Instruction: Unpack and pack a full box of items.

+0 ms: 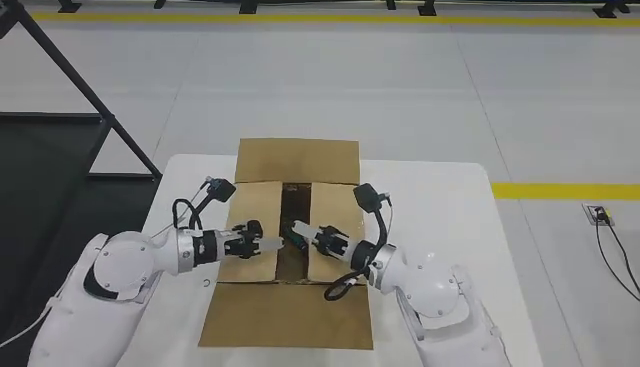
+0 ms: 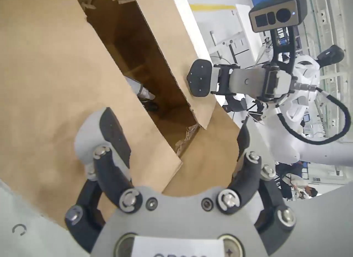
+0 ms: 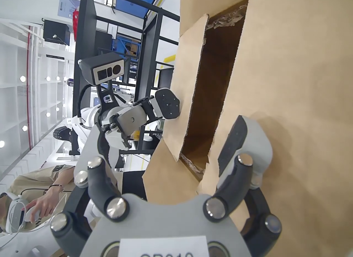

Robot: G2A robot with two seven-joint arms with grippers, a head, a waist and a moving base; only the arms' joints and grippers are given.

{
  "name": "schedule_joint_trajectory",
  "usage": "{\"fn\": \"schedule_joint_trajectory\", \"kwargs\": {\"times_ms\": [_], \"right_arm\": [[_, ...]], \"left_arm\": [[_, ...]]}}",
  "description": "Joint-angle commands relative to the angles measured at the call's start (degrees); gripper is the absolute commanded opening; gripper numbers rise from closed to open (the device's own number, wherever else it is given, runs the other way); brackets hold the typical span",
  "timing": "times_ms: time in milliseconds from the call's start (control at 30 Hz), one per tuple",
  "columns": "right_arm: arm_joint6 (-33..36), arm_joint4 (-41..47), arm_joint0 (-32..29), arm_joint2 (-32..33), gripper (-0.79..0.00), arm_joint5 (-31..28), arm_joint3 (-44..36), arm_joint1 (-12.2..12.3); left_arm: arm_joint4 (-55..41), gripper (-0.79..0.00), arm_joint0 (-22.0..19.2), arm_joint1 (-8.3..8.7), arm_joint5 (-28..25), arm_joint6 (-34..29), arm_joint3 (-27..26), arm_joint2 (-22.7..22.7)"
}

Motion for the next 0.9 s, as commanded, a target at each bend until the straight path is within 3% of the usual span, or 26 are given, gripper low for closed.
{"fn": "schedule_joint_trajectory", "kwargs": {"times_ms": [0, 600, 867], "right_arm": [[0.4, -0.3, 0.1, -0.1, 0.0, 0.4, 0.3, 0.2], [0.5, -6.0, 2.4, -2.9, 0.0, 4.6, 2.3, 1.3], [0.6, -3.6, 1.9, -2.6, 0.0, 3.1, -0.2, 1.7]], "left_arm": [[0.2, 0.0, -0.4, -0.06, -0.2, 0.0, 0.9, 0.6], [1.3, 0.0, -1.6, -0.12, 0.9, 1.4, 4.5, 2.9], [0.2, 0.0, -1.6, 0.11, -0.1, 1.6, 4.0, 2.0]]}}
